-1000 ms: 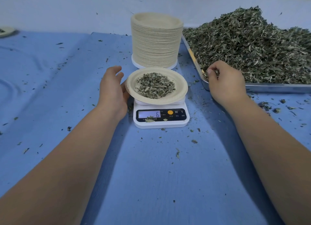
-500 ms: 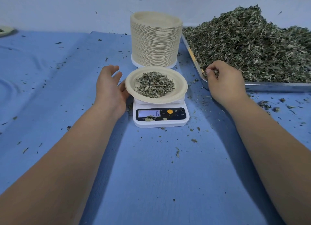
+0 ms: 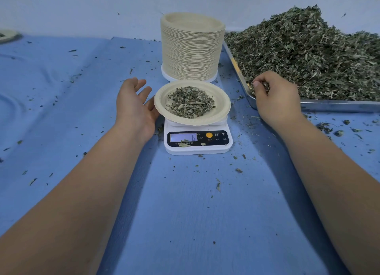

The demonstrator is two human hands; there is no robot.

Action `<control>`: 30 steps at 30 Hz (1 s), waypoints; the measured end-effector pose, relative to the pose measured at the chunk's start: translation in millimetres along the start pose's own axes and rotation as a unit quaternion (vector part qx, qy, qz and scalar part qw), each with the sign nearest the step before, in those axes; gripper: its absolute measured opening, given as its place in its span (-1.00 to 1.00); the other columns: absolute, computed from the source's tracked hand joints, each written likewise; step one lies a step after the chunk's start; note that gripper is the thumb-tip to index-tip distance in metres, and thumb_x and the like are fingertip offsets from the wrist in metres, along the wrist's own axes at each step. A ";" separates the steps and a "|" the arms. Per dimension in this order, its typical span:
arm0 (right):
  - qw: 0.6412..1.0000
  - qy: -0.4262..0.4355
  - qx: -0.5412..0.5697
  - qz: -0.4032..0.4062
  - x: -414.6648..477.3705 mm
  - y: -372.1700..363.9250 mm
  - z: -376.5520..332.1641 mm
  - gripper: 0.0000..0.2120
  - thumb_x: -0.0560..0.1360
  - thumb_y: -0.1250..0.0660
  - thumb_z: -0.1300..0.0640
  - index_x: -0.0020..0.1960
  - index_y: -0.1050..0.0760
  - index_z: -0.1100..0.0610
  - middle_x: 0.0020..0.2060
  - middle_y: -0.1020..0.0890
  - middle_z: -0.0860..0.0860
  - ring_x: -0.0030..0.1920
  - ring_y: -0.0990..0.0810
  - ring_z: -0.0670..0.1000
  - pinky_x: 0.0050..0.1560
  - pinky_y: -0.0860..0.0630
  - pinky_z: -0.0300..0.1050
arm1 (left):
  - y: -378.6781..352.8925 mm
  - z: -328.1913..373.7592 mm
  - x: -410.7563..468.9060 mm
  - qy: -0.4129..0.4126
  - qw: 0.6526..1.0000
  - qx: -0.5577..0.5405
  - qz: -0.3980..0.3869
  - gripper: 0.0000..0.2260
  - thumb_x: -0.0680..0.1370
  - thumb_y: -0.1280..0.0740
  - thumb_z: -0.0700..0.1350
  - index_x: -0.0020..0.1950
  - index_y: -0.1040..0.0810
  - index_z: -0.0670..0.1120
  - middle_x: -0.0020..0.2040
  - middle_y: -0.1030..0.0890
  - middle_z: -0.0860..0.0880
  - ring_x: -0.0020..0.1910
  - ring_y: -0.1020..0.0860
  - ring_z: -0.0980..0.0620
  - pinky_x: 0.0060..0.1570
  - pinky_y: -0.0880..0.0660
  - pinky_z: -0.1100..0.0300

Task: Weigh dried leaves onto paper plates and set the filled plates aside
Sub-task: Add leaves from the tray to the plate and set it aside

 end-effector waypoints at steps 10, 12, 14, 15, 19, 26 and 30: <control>1.000 -0.005 0.003 -0.003 0.2 -1.0 -0.1 -0.85 0.67 -0.21 0.06 0.08 -0.53 0.06 -0.36 -0.44 -0.18 -0.42 -0.40 -0.18 -0.33 -0.23 -0.14 | -0.2 -1.0 0.7 0.002 1.000 0.001 -0.005 -0.69 0.68 -0.21 0.04 0.31 -0.56 -0.07 0.30 -0.56 -0.10 0.18 -0.64 -0.06 -0.19 -0.63 0.15; 1.000 -0.002 0.010 0.000 0.6 -1.1 -2.5 -0.87 0.67 -0.21 0.07 0.05 -0.52 0.04 -0.38 -0.42 -0.23 -0.41 -0.44 -0.27 -0.38 -0.21 -0.23 | -0.4 -1.4 1.0 0.005 1.000 0.005 -0.005 -0.69 0.68 -0.21 0.04 0.31 -0.56 -0.08 0.30 -0.56 -0.10 0.17 -0.64 -0.05 -0.15 -0.63 0.13; 1.000 -0.001 0.010 0.000 1.5 -1.3 -5.0 -0.88 0.66 -0.21 0.09 0.00 -0.50 0.00 -0.39 -0.42 -0.24 -0.38 -0.43 -0.39 -0.37 -0.20 -0.27 | -0.6 -1.6 1.1 0.006 1.000 0.009 -0.005 -0.69 0.68 -0.21 0.04 0.31 -0.57 -0.08 0.30 -0.57 -0.09 0.18 -0.63 -0.05 -0.12 -0.62 0.11; 1.000 -0.001 0.009 -0.001 1.8 -1.7 -5.9 -0.88 0.66 -0.21 0.09 -0.01 -0.49 -0.01 -0.39 -0.43 -0.24 -0.38 -0.43 -0.39 -0.37 -0.21 -0.26 | -0.6 -1.7 1.0 0.006 1.000 0.010 -0.004 -0.69 0.68 -0.21 0.04 0.31 -0.57 -0.08 0.30 -0.57 -0.09 0.19 -0.63 -0.05 -0.11 -0.62 0.11; 1.000 -0.001 0.010 0.003 6.4 -1.3 -6.2 -0.85 0.67 -0.20 0.07 0.06 -0.53 0.06 -0.35 -0.44 -0.17 -0.40 -0.40 -0.19 -0.27 -0.26 -0.12 | -0.6 -2.2 0.2 0.004 1.000 0.015 -0.002 -0.69 0.68 -0.21 0.04 0.32 -0.56 -0.08 0.30 -0.57 -0.08 0.18 -0.63 -0.04 -0.06 -0.62 0.10; 1.000 -0.007 0.019 0.004 19.5 2.4 -11.7 -0.83 0.68 -0.19 0.05 0.11 -0.53 0.07 -0.23 -0.54 -0.02 -0.42 -0.39 -0.11 -0.29 -0.26 -0.11 | -0.8 -2.1 0.0 0.006 1.000 0.018 -0.002 -0.69 0.68 -0.21 0.04 0.31 -0.56 -0.08 0.30 -0.58 -0.09 0.19 -0.63 -0.03 0.11 -0.63 0.08; 1.000 -0.013 0.014 -0.001 25.0 4.0 -13.5 -0.84 0.67 -0.19 0.04 0.09 -0.52 0.05 -0.23 -0.58 0.02 -0.41 -0.41 -0.06 -0.30 -0.31 -0.08 | -1.4 -2.4 -0.2 0.009 1.000 0.019 -0.006 -0.68 0.69 -0.20 0.04 0.34 -0.56 -0.08 0.32 -0.58 -0.09 0.10 -0.62 -0.01 0.03 -0.61 0.12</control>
Point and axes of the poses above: each hand's wrist, its own x-axis towards the middle knuckle, its own y-axis out of the back of the hand, z = x × y, the point moved 6 cm from there along x, towards the middle knuckle
